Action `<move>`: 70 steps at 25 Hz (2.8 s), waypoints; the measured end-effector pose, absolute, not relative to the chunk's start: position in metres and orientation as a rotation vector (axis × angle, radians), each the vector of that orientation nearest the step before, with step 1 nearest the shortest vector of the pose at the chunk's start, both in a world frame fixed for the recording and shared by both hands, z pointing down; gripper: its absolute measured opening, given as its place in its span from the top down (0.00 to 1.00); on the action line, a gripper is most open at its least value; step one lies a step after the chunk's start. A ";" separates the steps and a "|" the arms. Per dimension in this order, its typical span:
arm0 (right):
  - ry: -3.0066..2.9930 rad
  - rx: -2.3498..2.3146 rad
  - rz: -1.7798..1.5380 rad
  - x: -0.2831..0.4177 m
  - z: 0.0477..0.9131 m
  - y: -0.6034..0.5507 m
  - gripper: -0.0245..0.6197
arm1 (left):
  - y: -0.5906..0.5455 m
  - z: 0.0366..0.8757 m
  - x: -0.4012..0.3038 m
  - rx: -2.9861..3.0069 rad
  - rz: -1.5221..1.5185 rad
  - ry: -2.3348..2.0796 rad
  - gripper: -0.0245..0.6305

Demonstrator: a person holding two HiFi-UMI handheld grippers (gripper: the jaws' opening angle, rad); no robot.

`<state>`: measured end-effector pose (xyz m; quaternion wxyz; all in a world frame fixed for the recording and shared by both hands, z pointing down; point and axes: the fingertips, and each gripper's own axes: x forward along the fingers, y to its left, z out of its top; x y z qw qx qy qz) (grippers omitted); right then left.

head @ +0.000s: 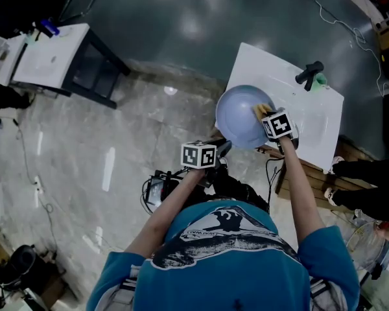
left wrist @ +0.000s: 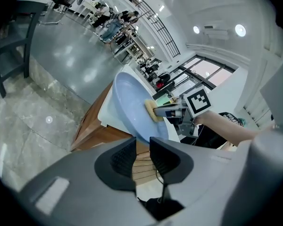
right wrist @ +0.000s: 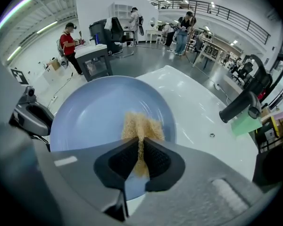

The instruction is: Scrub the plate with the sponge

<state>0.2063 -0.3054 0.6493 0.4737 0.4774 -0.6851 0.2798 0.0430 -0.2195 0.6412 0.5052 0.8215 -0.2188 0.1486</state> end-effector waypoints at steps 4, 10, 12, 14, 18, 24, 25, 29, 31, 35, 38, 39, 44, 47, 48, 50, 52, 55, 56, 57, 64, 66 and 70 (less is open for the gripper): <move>-1.683 1.192 0.715 0.197 0.652 -0.292 0.91 | -0.220 0.639 0.044 1.980 0.344 -0.518 0.82; -1.743 1.150 0.760 0.169 0.654 -0.257 0.91 | -0.219 0.639 0.049 1.983 0.341 -0.505 0.84; -1.784 1.125 0.767 0.151 0.653 -0.251 0.91 | -0.220 0.639 0.050 1.984 0.345 -0.503 0.84; -1.827 1.092 0.775 0.131 0.651 -0.246 0.91 | -0.220 0.639 0.051 1.983 0.348 -0.502 0.84; -1.889 1.031 0.790 0.096 0.650 -0.241 0.91 | -0.221 0.640 0.052 1.981 0.358 -0.502 0.84; -1.916 1.030 0.791 0.081 0.650 -0.244 0.91 | -0.221 0.640 0.050 1.983 0.367 -0.502 0.84; -1.923 1.035 0.802 0.081 0.649 -0.244 0.91 | -0.221 0.639 0.049 1.986 0.367 -0.502 0.84; -1.948 1.143 0.858 0.089 0.643 -0.248 0.91 | -0.222 0.638 0.041 2.012 0.396 -0.517 0.85; -1.955 1.208 0.865 0.093 0.637 -0.250 0.91 | -0.226 0.634 0.033 2.041 0.409 -0.543 0.85; -2.005 1.301 0.874 0.089 0.619 -0.252 0.91 | -0.238 0.613 0.018 2.127 0.360 -0.576 0.85; -2.075 1.372 0.901 0.076 0.600 -0.253 0.91 | -0.243 0.592 0.004 2.201 0.319 -0.586 0.86; -2.101 1.392 0.909 0.070 0.593 -0.253 0.91 | -0.245 0.586 -0.002 2.222 0.307 -0.590 0.86; -2.197 1.461 0.915 0.039 0.567 -0.247 0.91 | -0.246 0.557 -0.037 2.327 0.271 -0.613 0.86; -2.234 1.500 0.921 0.023 0.554 -0.238 0.91 | -0.241 0.545 -0.061 2.381 0.266 -0.632 0.86; -2.245 1.511 0.927 0.019 0.550 -0.234 0.91 | -0.239 0.543 -0.070 2.400 0.278 -0.641 0.86; -2.267 1.520 0.932 0.011 0.541 -0.227 0.91 | -0.235 0.538 -0.086 2.440 0.316 -0.660 0.86; -2.291 1.515 0.926 0.005 0.533 -0.219 0.91 | -0.231 0.532 -0.098 2.486 0.349 -0.674 0.86; -2.320 1.509 0.917 0.000 0.524 -0.205 0.91 | -0.222 0.520 -0.108 2.537 0.345 -0.692 0.86; -2.327 1.508 0.919 0.000 0.523 -0.200 0.91 | -0.218 0.516 -0.110 2.545 0.332 -0.699 0.86; -2.334 1.504 0.922 0.000 0.522 -0.195 0.91 | -0.214 0.512 -0.110 2.551 0.317 -0.705 0.86; -2.375 1.448 0.943 0.011 0.516 -0.151 0.91 | -0.169 0.492 -0.095 2.553 0.236 -0.755 0.91; -2.387 1.429 0.942 0.015 0.516 -0.137 0.91 | -0.154 0.490 -0.088 2.554 0.233 -0.771 0.92; -2.416 1.385 0.938 0.024 0.513 -0.107 0.91 | -0.119 0.486 -0.075 2.528 0.211 -0.825 0.94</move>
